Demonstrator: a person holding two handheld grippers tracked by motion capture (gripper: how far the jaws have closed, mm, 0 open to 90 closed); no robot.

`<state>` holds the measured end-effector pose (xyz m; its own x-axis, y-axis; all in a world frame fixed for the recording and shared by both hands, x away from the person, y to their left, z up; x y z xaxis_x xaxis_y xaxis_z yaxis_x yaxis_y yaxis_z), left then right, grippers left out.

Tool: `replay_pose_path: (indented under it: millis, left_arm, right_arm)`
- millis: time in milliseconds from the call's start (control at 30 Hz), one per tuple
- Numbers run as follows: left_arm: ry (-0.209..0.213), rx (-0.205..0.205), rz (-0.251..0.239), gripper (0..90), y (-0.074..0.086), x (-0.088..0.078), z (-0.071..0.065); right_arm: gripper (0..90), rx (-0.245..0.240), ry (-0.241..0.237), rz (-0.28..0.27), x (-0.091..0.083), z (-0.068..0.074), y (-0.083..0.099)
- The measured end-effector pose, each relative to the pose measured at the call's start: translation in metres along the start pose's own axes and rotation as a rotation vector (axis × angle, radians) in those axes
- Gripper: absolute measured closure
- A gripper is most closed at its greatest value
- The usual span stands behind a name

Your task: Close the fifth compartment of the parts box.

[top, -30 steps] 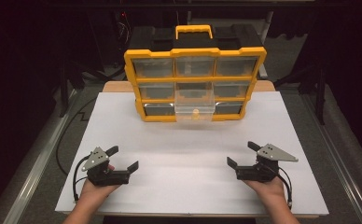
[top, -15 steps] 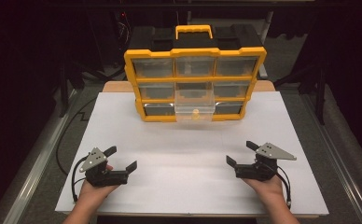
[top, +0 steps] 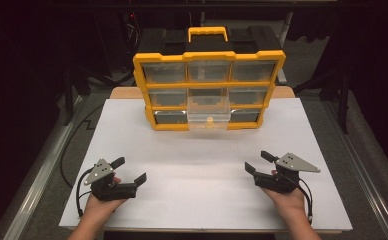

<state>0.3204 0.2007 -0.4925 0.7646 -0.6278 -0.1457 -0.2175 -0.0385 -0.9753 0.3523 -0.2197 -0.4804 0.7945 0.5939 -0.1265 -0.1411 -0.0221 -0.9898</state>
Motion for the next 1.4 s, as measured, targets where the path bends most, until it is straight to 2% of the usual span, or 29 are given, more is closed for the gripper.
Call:
replay_pose_path:
  millis: [200, 367, 567, 800, 867, 1267, 1400]
  left_arm:
    - [0.000, 0.000, 0.001, 0.1, 0.000, 0.001, 0.001]
    - [0.000, 0.006, 0.004, 0.1, 0.000, 0.000, 0.001]
    - [-0.002, 0.005, -0.003, 0.1, -0.001, -0.001, 0.002]
    - [-0.002, 0.006, -0.002, 0.1, -0.001, -0.002, 0.001]
    - [0.000, 0.007, -0.004, 0.1, -0.002, -0.002, 0.001]
    - [0.003, 0.007, -0.002, 0.1, -0.001, -0.002, 0.000]
    - [0.014, 0.013, 0.003, 0.1, -0.001, 0.000, -0.001]
  right_arm:
    - [42.4, -0.023, 0.012, 0.003, 0.000, 0.000, 0.000]
    - [58.3, -0.037, 0.019, 0.014, 0.000, 0.001, 0.001]
    - [73.4, -0.050, 0.045, 0.035, 0.003, 0.000, 0.004]
    - [83.8, -0.046, 0.052, 0.040, 0.003, 0.002, 0.004]
    - [89.9, -0.052, 0.051, 0.044, 0.003, 0.003, 0.003]
    - [90.0, -0.040, 0.038, 0.047, 0.005, 0.006, 0.005]
    - [90.0, -0.064, 0.035, 0.036, 0.011, 0.011, 0.003]
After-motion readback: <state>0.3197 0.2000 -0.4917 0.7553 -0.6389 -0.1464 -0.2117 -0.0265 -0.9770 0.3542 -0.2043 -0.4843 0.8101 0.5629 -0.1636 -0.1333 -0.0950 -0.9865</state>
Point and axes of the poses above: each handheld gripper's, and its own axes: x roughly forward along the jaws, y roughly out of its underside, z roughly to its left, the point moved 6 cm from there along x, roughly forward along the jaws, and after that the axes turned 14 degrees about -z, right-handed, at the moved point
